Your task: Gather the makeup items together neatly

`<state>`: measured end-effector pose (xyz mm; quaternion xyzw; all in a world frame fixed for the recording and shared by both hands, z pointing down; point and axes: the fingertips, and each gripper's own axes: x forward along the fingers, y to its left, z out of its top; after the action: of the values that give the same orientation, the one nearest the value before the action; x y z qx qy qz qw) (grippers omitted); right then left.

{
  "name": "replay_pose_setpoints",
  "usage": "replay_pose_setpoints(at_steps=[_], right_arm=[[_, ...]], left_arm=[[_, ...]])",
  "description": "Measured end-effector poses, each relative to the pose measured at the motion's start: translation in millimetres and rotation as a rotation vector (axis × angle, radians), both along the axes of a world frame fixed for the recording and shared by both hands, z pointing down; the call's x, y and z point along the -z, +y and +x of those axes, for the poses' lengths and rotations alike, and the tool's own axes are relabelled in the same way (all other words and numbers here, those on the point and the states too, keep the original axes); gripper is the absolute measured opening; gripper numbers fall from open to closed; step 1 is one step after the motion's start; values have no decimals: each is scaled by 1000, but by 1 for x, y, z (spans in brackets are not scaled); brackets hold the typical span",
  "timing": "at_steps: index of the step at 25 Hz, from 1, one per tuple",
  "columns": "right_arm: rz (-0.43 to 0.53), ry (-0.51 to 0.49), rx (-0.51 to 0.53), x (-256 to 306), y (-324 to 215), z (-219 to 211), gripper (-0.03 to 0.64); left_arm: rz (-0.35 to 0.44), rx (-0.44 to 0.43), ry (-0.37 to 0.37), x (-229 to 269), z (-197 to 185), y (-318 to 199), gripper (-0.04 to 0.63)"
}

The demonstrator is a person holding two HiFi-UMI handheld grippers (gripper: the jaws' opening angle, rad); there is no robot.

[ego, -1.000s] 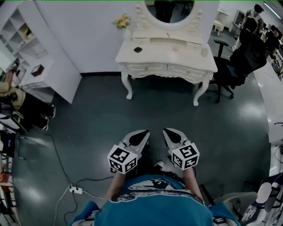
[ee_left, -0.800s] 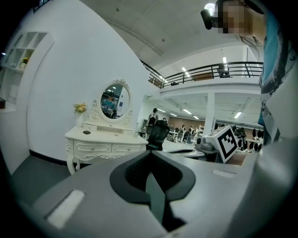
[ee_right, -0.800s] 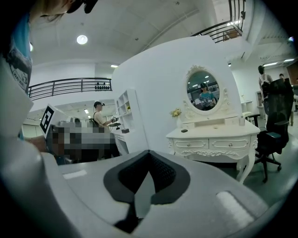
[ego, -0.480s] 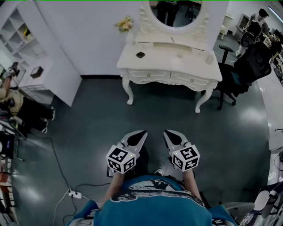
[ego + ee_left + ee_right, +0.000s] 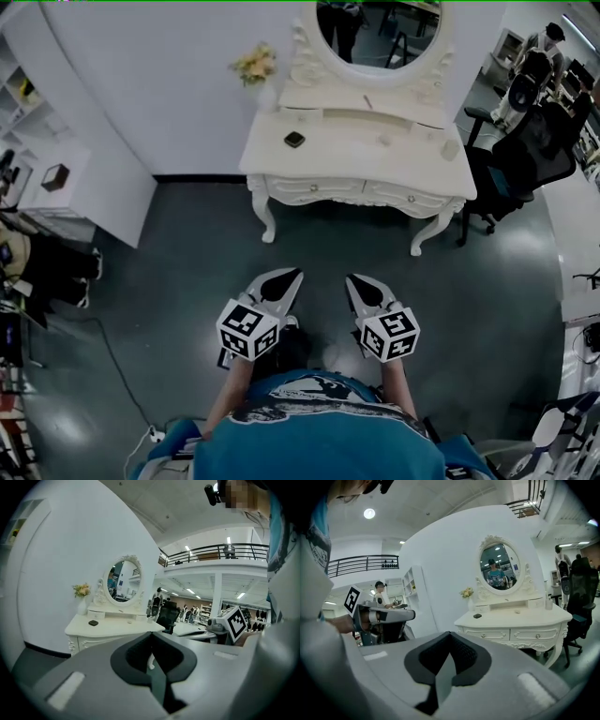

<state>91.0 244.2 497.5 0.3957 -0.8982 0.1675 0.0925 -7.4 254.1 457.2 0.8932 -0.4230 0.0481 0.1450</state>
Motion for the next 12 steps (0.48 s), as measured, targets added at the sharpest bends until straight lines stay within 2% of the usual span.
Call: replay_pose_setpoints(at_steps=[12], right_arm=[[-5,46,-48,0,-94,-88,3]], left_arm=[[-3,-55,0,-3,-93,-97,12]])
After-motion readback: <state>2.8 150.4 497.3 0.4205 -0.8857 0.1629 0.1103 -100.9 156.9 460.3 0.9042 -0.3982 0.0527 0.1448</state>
